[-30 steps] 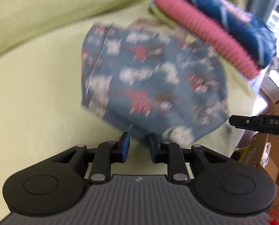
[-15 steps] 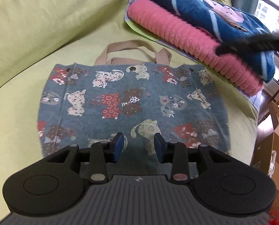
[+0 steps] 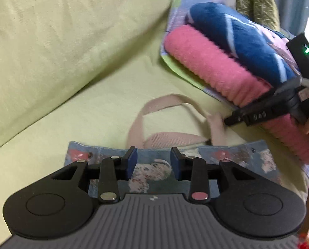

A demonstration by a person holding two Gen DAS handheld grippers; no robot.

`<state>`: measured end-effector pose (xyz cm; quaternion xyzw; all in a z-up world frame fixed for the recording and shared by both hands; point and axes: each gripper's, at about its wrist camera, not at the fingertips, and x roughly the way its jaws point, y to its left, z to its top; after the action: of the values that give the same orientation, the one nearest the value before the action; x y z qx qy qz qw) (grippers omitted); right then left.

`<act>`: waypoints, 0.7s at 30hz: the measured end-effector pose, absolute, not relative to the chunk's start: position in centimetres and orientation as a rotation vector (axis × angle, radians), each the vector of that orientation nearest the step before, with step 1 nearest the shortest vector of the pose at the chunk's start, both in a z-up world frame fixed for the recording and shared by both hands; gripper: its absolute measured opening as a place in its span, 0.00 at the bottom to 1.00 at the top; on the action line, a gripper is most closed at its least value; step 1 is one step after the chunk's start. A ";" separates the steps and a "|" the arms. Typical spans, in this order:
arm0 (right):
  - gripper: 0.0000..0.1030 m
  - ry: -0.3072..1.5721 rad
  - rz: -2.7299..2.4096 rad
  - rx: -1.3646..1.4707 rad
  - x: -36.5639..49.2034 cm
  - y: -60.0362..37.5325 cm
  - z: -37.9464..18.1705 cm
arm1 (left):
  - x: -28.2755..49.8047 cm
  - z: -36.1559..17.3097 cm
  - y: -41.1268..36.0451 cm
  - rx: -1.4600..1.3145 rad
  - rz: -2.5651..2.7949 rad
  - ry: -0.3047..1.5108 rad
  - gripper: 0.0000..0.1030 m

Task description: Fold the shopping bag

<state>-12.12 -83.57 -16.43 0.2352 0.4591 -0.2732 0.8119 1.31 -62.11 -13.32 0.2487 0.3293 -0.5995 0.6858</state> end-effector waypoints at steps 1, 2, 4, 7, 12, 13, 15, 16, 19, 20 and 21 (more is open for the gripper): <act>0.21 0.982 -0.581 0.524 -11.9 -83.9 -17.1 | 1.3 -13.6 -61.6 0.542 -1.354 0.748 0.40; 0.16 0.987 -0.567 0.508 -11.5 -83.9 -17.4 | 1.4 -14.0 -60.9 0.531 -1.364 0.762 0.40; 0.01 1.002 -0.528 0.443 -10.6 -83.7 -18.0 | 1.3 -14.7 -59.3 0.525 -1.374 0.781 0.40; 0.01 0.886 -0.576 0.222 -9.6 -82.5 -16.3 | 0.9 -15.4 -56.9 0.510 -1.387 0.788 0.40; 0.53 0.658 -0.675 -0.084 -10.4 -79.0 -14.0 | -0.4 -16.9 -53.2 0.475 -1.400 0.817 0.40; 0.82 0.757 -0.694 -0.137 -10.1 -78.8 -14.6 | -1.0 -17.2 -52.5 0.480 -1.408 0.812 0.40; 0.60 0.907 -0.728 -0.176 -10.3 -79.0 -15.0 | -1.9 -17.7 -51.3 0.470 -1.412 0.802 0.40; 0.49 0.954 -0.752 -0.151 -10.7 -79.3 -14.9 | -2.3 -17.8 -50.9 0.456 -1.417 0.801 0.40; 0.49 0.815 -0.643 0.041 -13.1 -79.5 -11.4 | -3.0 -17.9 -50.2 0.439 -1.429 0.806 0.42; 0.46 0.784 -0.572 0.064 -13.0 -79.2 -10.6 | -3.0 -17.9 -50.2 0.441 -1.425 0.803 0.42; 0.43 0.764 -0.501 0.072 -12.7 -78.7 -9.9 | -3.0 -17.9 -50.3 0.440 -1.421 0.805 0.42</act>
<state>-12.66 -78.74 -9.94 0.0349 0.3688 -0.2420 0.8968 -3.03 -50.31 -17.86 0.1948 0.3562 -0.6288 0.6632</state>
